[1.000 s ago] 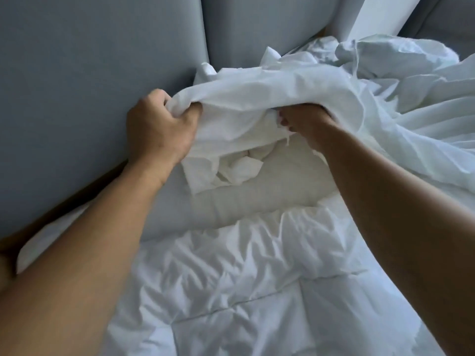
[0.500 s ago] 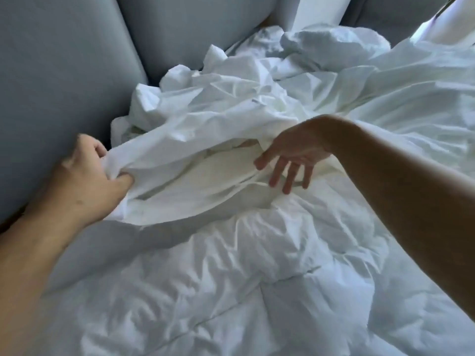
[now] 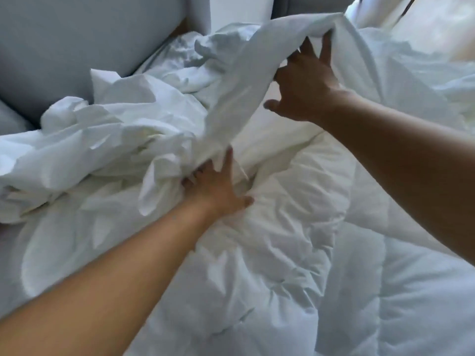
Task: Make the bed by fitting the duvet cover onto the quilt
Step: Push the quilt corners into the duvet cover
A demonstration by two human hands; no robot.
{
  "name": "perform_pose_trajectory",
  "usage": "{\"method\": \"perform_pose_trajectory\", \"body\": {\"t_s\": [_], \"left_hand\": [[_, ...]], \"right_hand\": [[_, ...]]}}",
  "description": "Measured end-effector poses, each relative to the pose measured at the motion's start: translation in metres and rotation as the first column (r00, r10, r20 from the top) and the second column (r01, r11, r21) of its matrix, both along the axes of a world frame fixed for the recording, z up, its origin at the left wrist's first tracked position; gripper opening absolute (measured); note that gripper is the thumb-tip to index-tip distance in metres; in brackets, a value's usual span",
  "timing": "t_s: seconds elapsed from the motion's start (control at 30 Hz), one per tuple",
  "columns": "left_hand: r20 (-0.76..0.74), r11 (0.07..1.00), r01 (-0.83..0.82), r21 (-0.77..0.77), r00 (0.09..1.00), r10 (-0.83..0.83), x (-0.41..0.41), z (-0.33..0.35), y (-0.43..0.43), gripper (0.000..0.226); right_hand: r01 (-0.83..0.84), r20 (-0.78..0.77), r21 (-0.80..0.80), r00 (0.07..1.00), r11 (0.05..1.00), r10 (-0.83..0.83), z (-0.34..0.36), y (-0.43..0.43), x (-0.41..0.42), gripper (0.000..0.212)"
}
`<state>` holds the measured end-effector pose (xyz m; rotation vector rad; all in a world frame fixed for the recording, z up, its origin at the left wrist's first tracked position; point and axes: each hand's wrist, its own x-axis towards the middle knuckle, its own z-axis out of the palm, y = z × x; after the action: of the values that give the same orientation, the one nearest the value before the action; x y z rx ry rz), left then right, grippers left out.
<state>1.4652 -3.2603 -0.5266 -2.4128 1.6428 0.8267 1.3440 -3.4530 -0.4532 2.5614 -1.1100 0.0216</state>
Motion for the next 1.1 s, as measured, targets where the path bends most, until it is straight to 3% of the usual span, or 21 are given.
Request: {"method": "perform_pose_trajectory", "body": {"t_s": [0.07, 0.13, 0.23, 0.3, 0.33, 0.4, 0.5, 0.53, 0.6, 0.63, 0.7, 0.73, 0.77, 0.83, 0.93, 1.03, 1.1], "left_hand": [[0.157, 0.982, -0.067, -0.177, 0.983, 0.095, 0.028, 0.003, -0.030, 0.115], [0.253, 0.921, -0.082, -0.380, 0.949, 0.189, 0.056, 0.017, -0.043, 0.114], [0.448, 0.865, 0.065, -0.498, 0.873, 0.192, 0.080, 0.038, -0.043, 0.112], [0.519, 0.836, 0.152, -0.527, 0.837, 0.175, 0.085, 0.046, -0.036, 0.110], [0.522, 0.814, 0.171, -0.555, 0.834, 0.181, 0.086, 0.050, -0.033, 0.109], [0.486, 0.735, 0.189, -0.651, 0.848, 0.212, 0.081, 0.055, -0.028, 0.108], [0.412, 0.543, 0.245, -0.803, 0.887, 0.209, 0.055, 0.052, -0.016, 0.101], [0.420, 0.510, 0.281, -0.813, 0.889, 0.181, 0.042, 0.046, -0.010, 0.095], [0.417, 0.483, 0.336, -0.809, 0.906, 0.068, 0.014, 0.026, 0.000, 0.070], [0.378, 0.509, 0.343, -0.789, 0.925, -0.038, 0.003, 0.013, 0.003, 0.051], [0.211, 0.741, 0.301, -0.600, 0.953, -0.217, -0.011, -0.010, 0.004, 0.025], [0.141, 0.870, 0.249, -0.425, 0.968, -0.208, -0.011, -0.021, 0.001, 0.028], [0.120, 0.940, 0.184, -0.287, 0.981, -0.156, -0.003, -0.031, -0.003, 0.038], [0.115, 0.981, 0.079, -0.176, 0.992, -0.059, 0.021, -0.038, -0.019, 0.066], [0.251, 0.951, 0.084, -0.296, 0.968, -0.007, 0.076, -0.013, -0.056, 0.099], [0.404, 0.941, 0.058, -0.334, 0.910, 0.088, 0.130, 0.022, -0.082, 0.105], [0.329, 0.972, -0.004, -0.233, 0.941, 0.083, 0.156, 0.038, -0.093, 0.097]], "right_hand": [[0.097, -0.063, 0.001, 0.993, 0.995, -0.097, -0.008, -0.010, -0.019, 0.071], [0.275, -0.089, 0.212, 0.961, 0.938, -0.261, -0.024, -0.016, -0.043, 0.072], [0.559, -0.193, 0.442, 0.823, 0.701, -0.534, -0.052, -0.006, -0.080, 0.112], [0.567, -0.165, 0.547, 0.794, 0.616, -0.585, -0.071, 0.005, -0.091, 0.128], [0.544, -0.104, 0.587, 0.785, 0.599, -0.611, -0.080, 0.009, -0.092, 0.119], [0.484, 0.051, 0.649, 0.741, 0.587, -0.669, -0.092, 0.010, -0.086, 0.082], [0.377, 0.242, 0.768, 0.577, 0.517, -0.780, -0.081, 0.006, -0.074, 0.029], [0.341, 0.318, 0.776, 0.514, 0.530, -0.796, -0.071, 0.004, -0.072, 0.010], [0.320, 0.528, 0.696, 0.377, 0.643, -0.761, -0.047, 0.005, -0.068, 0.007], [0.315, 0.629, 0.630, 0.330, 0.710, -0.704, -0.038, 0.006, -0.066, 0.016], [0.324, 0.733, 0.499, 0.337, 0.804, -0.591, -0.031, 0.009, -0.068, 0.046], [0.326, 0.733, 0.470, 0.373, 0.820, -0.568, -0.032, 0.011, -0.071, 0.052], [0.330, 0.711, 0.474, 0.403, 0.816, -0.576, -0.036, 0.014, -0.074, 0.053], [0.344, 0.650, 0.523, 0.431, 0.780, -0.626, -0.046, 0.017, -0.081, 0.051], [0.410, 0.568, 0.557, 0.447, 0.722, -0.691, -0.055, 0.014, -0.090, 0.053], [0.433, 0.552, 0.558, 0.443, 0.708, -0.706, -0.057, 0.012, -0.089, 0.051], [0.423, 0.588, 0.538, 0.431, 0.729, -0.684, -0.056, 0.012, -0.080, 0.039]]}}
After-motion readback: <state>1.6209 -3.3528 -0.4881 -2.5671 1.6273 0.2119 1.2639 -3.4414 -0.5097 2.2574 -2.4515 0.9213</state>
